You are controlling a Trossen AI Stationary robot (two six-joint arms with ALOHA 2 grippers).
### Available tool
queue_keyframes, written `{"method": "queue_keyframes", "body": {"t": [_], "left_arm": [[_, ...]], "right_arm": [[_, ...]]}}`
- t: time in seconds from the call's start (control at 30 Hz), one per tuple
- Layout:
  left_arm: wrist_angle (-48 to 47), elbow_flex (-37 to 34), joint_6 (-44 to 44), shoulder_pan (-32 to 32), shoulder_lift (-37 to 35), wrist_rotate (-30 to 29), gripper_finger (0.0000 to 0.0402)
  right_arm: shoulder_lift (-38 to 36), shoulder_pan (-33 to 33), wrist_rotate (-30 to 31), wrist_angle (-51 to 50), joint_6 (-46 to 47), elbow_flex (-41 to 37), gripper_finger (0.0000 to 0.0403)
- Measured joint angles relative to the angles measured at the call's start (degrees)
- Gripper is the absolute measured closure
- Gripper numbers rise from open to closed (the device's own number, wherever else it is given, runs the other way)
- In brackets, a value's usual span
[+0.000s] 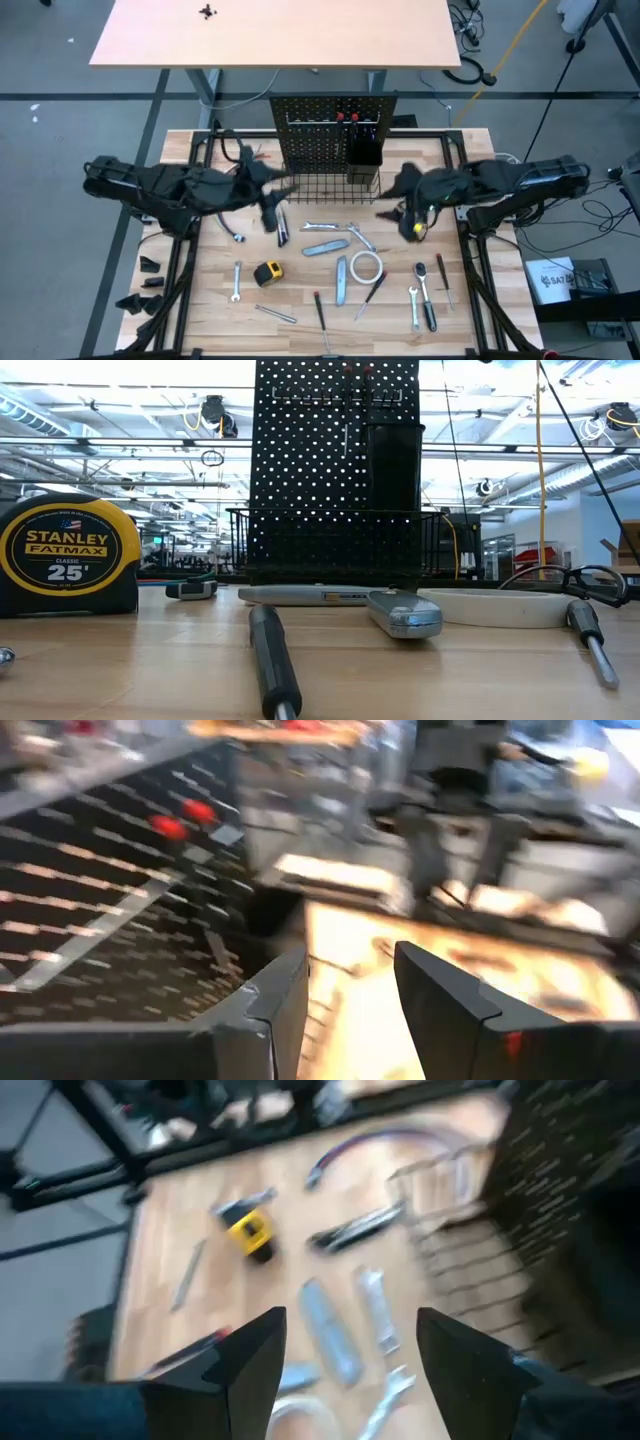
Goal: Hang tools onto peg board
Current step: Hang the nut driver onto the pegboard
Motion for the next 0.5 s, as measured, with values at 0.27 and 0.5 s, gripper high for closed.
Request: {"method": "queue_keyframes", "body": {"t": [0.27,0.5], "left_arm": [[-7.38,-2.61,-3.98,-3.16,-4.31,7.42,0.0249],[-7.83,-5.92,0.13,-5.17,-9.16,9.89,0.0249]], "right_arm": [[6.3,6.82,-0.11,-9.61,36.58,-2.6,0.0181],[12.39,15.75,-1.99,0.66,67.13,-12.11,0.0181]]}}
